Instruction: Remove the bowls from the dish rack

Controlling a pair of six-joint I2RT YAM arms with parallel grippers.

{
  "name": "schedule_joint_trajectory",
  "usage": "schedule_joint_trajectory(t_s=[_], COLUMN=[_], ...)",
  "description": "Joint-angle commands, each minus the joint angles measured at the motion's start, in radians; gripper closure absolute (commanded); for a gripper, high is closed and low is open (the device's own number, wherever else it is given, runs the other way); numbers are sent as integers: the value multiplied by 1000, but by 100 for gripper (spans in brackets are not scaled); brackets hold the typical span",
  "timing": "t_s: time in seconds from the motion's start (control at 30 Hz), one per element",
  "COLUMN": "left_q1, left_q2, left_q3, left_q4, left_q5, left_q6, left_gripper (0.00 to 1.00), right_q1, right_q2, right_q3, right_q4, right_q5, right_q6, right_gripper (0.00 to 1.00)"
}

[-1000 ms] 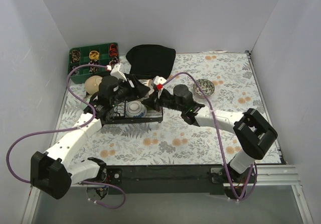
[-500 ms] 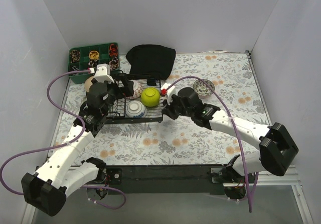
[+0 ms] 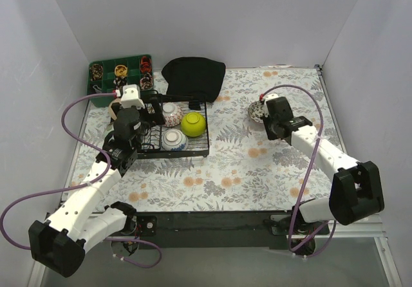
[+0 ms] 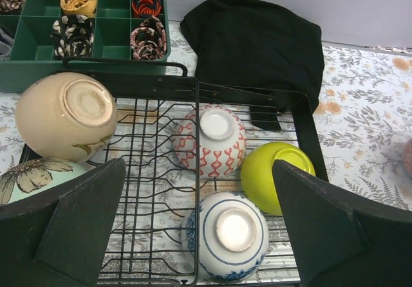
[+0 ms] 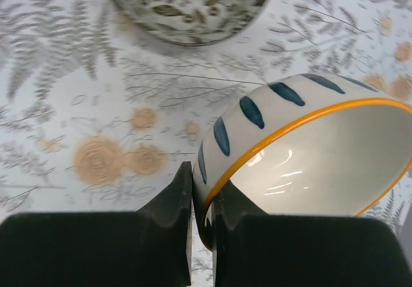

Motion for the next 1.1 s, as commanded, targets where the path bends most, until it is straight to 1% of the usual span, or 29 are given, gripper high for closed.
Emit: schedule_joint_trajectory(t_s=[0.0, 0.07, 0.23, 0.4, 0.53, 0.73, 0.83, 0.87, 0.9, 0.93, 0.97, 1.0, 1.07], left_q1=[2, 3, 3, 3, 5, 5, 8, 9, 11, 13, 14, 17, 23], left_q2=[-18, -20, -34, -34, -32, -27, -24, -24, -26, -26, -24, -24, -24], left_q3=[-16, -16, -30, -33, -35, -36, -39, -39, -39, -39, -39, -41, -44], left_q4=[29, 33, 46, 52, 53, 56, 58, 58, 59, 59, 59, 61, 64], left_q5=[-50, -65, -82, -93, -94, -88, -90, -91, -90, -88, -85, -82, -76], left_q6=[37, 43, 59, 68, 74, 77, 79, 79, 79, 79, 79, 79, 80], left_gripper=[2, 2, 2, 2, 2, 2, 2, 2, 2, 2, 2, 2, 2], right_q1=[-107, -161, -273, -304, -310, -313, -313, -311, -311, -311, -310, -310, -311], right_q2=[33, 55, 193, 332, 403, 480, 480, 475, 459, 449, 439, 411, 379], right_q3=[54, 63, 138, 192, 232, 290, 304, 301, 298, 296, 292, 286, 275], right_q4=[50, 93, 102, 105, 101, 73, 56, 56, 53, 52, 47, 45, 44], right_q5=[89, 89, 14, -21, -31, -52, -69, -73, -80, -77, -75, -80, -89], right_q6=[21, 21, 12, -20, -40, -51, -39, -37, -37, -36, -31, -26, -10], right_gripper=[99, 99, 99, 99, 98, 91, 84, 74, 74, 71, 65, 62, 52])
